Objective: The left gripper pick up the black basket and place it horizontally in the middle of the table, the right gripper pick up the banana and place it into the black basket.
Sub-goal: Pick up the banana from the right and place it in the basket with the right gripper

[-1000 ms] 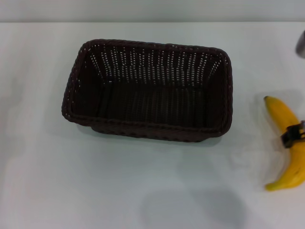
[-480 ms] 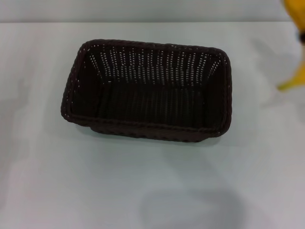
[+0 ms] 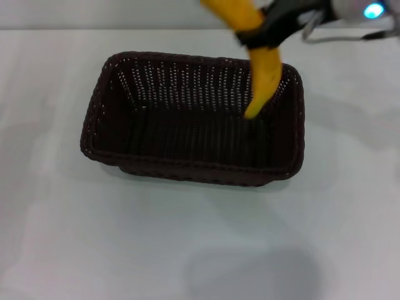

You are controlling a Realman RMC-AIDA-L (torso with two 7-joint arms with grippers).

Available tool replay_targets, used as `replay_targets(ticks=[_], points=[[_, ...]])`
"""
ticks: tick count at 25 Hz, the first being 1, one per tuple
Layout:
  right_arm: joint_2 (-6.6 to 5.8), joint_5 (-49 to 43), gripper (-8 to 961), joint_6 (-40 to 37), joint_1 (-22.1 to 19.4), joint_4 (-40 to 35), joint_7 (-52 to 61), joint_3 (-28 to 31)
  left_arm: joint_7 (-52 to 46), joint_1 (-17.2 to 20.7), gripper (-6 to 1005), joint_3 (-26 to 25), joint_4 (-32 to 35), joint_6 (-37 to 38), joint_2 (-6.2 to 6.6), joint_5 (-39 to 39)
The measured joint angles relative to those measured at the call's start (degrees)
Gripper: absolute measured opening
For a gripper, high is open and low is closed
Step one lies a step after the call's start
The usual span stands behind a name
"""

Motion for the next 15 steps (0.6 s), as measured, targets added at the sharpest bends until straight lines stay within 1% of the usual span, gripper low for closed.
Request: replay_targets(ticks=[5,7,10,13,14,15], points=[[0.04,11.4,520,-0.2,1.3,-7.4,-13.6,-2.4,0.0,0.0,733,0.0,-0.2,0.1,-0.01,-0.1],[0.05,12.5,522,-0.4,1.5,-8.7,-15.5,-3.4,0.0,0.0,733,0.0,-0.4,0.0,-0.02,-0.5],[0.04,12.3,526,-1.9,0.7,-9.2,-16.4,-4.2,0.0,0.0,733,0.0,-0.9,0.0,-0.01,-0.8],[-0.03,12.7,529,-2.4,-1.1,-7.9,-17.5,-3.3,-0.2,0.0,733,0.0,-1.1,0.0,-0.02,-1.0],[-0.03,13.0,530,-2.6,-2.4,-6.8,-17.9,-2.4,-0.2,0.1,733,0.0,-1.1,0.0,-0.03,-1.0],[-0.02,13.3,650,-2.8,-3.2,-6.0,-18.2,-1.7,-0.3,0.1,733,0.0,-1.2,-0.1,-0.05,-1.0]])
